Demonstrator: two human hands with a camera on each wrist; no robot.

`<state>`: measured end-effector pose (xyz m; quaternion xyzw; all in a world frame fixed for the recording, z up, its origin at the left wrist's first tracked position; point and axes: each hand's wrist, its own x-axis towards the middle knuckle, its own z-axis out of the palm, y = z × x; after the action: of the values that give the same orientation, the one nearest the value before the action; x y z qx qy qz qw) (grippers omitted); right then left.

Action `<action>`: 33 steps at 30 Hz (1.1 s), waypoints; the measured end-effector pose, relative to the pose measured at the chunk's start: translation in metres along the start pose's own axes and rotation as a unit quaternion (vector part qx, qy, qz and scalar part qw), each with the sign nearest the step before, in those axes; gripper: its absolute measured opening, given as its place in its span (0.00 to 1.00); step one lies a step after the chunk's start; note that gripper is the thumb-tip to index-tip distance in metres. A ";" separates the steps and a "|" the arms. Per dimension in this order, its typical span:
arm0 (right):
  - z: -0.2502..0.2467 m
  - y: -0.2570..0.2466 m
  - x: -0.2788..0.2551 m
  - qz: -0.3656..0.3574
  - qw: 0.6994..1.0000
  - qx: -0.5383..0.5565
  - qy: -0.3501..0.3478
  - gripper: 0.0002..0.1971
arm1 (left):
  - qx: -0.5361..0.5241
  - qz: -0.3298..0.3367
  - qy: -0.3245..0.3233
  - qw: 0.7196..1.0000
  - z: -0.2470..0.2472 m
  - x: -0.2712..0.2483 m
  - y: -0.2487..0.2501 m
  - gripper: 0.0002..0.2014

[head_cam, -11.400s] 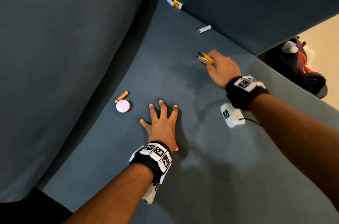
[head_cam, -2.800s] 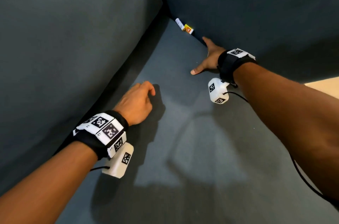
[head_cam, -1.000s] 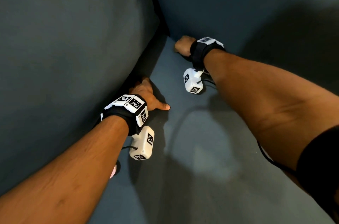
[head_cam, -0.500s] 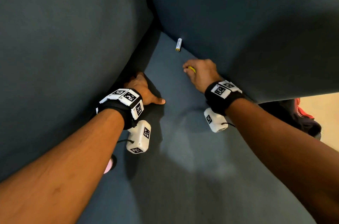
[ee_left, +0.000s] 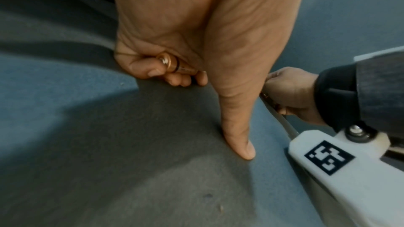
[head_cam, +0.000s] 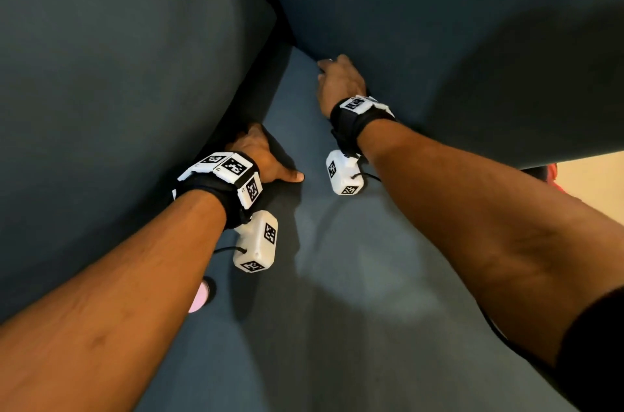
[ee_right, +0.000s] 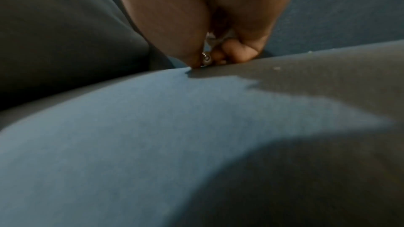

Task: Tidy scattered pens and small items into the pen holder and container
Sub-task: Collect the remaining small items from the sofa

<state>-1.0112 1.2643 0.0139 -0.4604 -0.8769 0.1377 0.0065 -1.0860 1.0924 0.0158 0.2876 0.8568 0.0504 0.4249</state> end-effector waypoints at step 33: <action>0.011 0.036 -0.294 0.061 0.959 0.272 -0.041 0.12 | 0.110 0.240 0.141 0.954 0.136 -0.165 -0.032 0.14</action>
<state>-0.8143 1.0427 0.0289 -0.4881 -0.7760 0.3899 0.0871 -0.9191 0.9558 0.0347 0.5195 0.8143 0.0960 0.2405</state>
